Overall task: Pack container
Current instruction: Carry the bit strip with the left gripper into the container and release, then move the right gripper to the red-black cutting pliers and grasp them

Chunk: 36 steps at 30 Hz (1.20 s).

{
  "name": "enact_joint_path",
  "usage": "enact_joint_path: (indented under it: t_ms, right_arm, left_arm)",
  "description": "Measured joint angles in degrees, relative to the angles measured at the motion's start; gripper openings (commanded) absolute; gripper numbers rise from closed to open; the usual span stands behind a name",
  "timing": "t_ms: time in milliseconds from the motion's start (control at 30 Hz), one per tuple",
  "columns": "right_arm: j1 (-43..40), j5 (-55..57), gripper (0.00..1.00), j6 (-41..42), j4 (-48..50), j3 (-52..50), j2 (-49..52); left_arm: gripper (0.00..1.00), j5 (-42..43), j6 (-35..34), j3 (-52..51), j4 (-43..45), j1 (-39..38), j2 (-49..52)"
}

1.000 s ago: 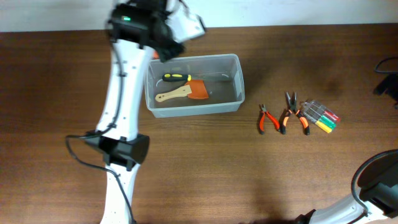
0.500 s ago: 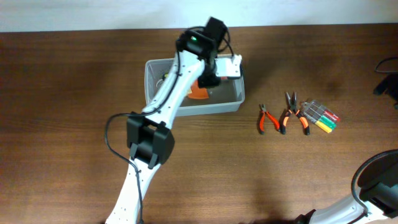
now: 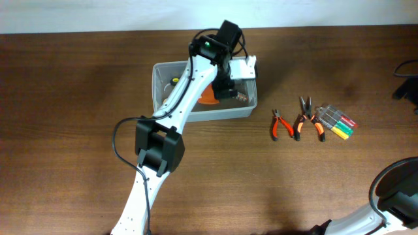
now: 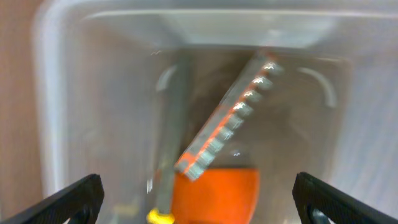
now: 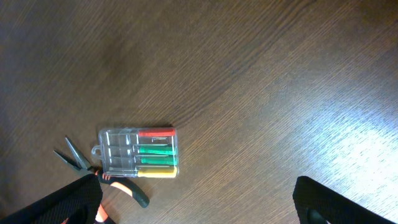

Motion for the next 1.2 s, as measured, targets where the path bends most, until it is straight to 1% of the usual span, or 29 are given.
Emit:
enact_joint_path:
  t_ms: [167,233,333,400,433,467,500,533,633,700,800,900,1033,1200]
  right_arm:
    - [0.0,-0.26,0.98,-0.04,0.76,0.0,0.0]
    - [0.0,-1.16,0.99,-0.04,0.87,0.0,0.0]
    - [0.02,-3.48,0.98,0.0,2.29,-0.02,0.0]
    - [0.07,-6.51,0.99,0.0,3.65,0.0,0.0]
    - [0.15,-8.35,0.97,-0.09,3.96,0.0,0.0]
    - [0.37,-10.12,0.92,-0.63,3.96,0.0,0.0]
    - [0.85,-11.54,0.89,-1.81,3.58,0.0,0.0]
    - [1.66,-12.63,0.89,-2.84,2.82,0.0,0.0]
    - [5.88,-12.68,0.89,-5.27,-0.98,0.0,0.0]
    - [10.95,-10.32,0.89,-6.56,-3.3,0.0,0.0]
    - [18.34,-6.21,0.89,-7.48,-3.98,-0.02,0.0]
    - [24.37,-2.29,0.89,-8.04,-3.1,-0.02,0.0]
    - [28.04,-0.07,0.79,-8.48,-2.91,-0.02,0.0]
    - [31.67,0.63,0.79,-8.68,-4.83,-0.92,0.02]
  left_arm:
    - [0.99,-4.96,-11.26,-0.48,0.96,1.7,-7.13]
    - [0.99,-6.03,-15.37,-0.48,0.76,2.97,-12.55]
    - [0.99,-6.75,-19.67,-0.44,-0.5,6.14,-21.16]
    - [0.99,-6.84,-22.27,-0.13,-1.97,10.23,-26.95]
    - [0.99,-7.02,-23.69,0.17,-2.64,12.76,-29.14]
    - [0.99,-7.21,-25.31,0.5,-3.3,15.72,-31.01]
    - [0.99,-7.43,-27.15,0.85,-4.11,18.95,-32.39]
    - [0.99,-7.69,-29.31,1.14,-5.27,22.75,-33.44]
    - [0.99,-8.2,-35.45,1.09,-8.98,32.94,-33.64]
    - [0.99,-8.26,-39.71,0.44,-11.61,39.65,-31.89]
    - [0.99,-7.85,-43.19,-0.9,-13.97,45.66,-28.76]
    - [0.99,-7.56,-45.13,-2.32,-14.99,49.75,-25.59]
    - [0.99,-7.21,-46.4,-2.64,-15.17,53.53,-22.03]
    - [0.99,-7.19,-46.77,-2.71,-15.19,55.39,-20.31]
